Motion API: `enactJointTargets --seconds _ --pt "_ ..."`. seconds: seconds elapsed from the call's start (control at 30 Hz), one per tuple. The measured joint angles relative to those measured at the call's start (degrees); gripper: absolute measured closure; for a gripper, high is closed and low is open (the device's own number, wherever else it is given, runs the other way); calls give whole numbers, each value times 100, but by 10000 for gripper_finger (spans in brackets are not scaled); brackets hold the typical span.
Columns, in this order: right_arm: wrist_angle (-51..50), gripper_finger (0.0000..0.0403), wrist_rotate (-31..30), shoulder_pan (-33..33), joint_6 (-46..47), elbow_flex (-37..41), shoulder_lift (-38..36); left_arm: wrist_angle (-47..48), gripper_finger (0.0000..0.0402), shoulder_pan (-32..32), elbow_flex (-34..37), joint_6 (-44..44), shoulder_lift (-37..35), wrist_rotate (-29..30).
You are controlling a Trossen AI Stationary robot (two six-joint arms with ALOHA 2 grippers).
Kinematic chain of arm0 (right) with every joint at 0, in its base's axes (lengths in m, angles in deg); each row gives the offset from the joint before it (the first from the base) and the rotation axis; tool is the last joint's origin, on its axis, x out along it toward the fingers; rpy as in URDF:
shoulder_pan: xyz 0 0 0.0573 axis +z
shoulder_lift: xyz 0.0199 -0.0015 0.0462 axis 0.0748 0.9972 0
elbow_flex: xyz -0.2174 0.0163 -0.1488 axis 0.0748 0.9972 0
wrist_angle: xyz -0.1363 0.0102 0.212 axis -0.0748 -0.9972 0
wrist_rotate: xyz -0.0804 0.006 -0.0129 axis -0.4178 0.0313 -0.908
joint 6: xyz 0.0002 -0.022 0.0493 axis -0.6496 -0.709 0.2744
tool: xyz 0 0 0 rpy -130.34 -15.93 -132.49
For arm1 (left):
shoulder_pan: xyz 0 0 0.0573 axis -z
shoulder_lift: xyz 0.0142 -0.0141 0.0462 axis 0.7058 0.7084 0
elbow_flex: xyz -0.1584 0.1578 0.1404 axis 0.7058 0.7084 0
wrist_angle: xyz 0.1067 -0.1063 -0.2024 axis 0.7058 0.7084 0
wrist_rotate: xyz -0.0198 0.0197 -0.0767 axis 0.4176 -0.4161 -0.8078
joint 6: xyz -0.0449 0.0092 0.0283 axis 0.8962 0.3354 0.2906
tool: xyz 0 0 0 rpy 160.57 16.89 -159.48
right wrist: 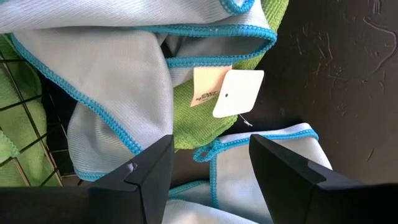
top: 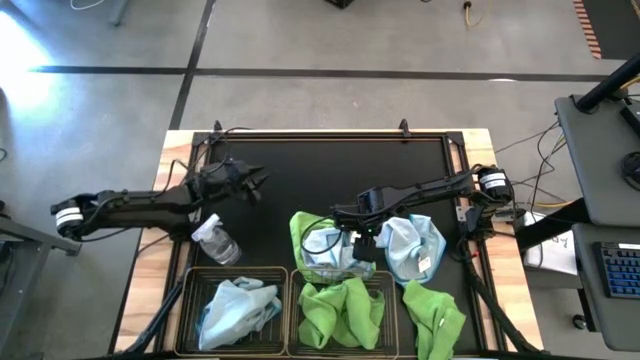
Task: Sort microfiber towel by color & place in baskets
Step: Put the right blue towel into the left wire basket
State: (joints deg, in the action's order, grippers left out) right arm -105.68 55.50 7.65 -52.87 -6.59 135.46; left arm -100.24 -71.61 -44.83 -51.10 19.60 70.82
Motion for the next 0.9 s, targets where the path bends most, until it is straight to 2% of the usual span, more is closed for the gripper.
enactJointTargets --seconds 0.57,0.8,0.9 --pt "-35 197 4 2 2 0 2 -1290 272 -55 3 292 1558 -81" --pt "-35 197 12 2 267 0 13 -1949 272 -53 5 622 2231 -83" --pt "-37 197 262 0 360 0 13 -2351 272 -49 3 626 2486 -85"
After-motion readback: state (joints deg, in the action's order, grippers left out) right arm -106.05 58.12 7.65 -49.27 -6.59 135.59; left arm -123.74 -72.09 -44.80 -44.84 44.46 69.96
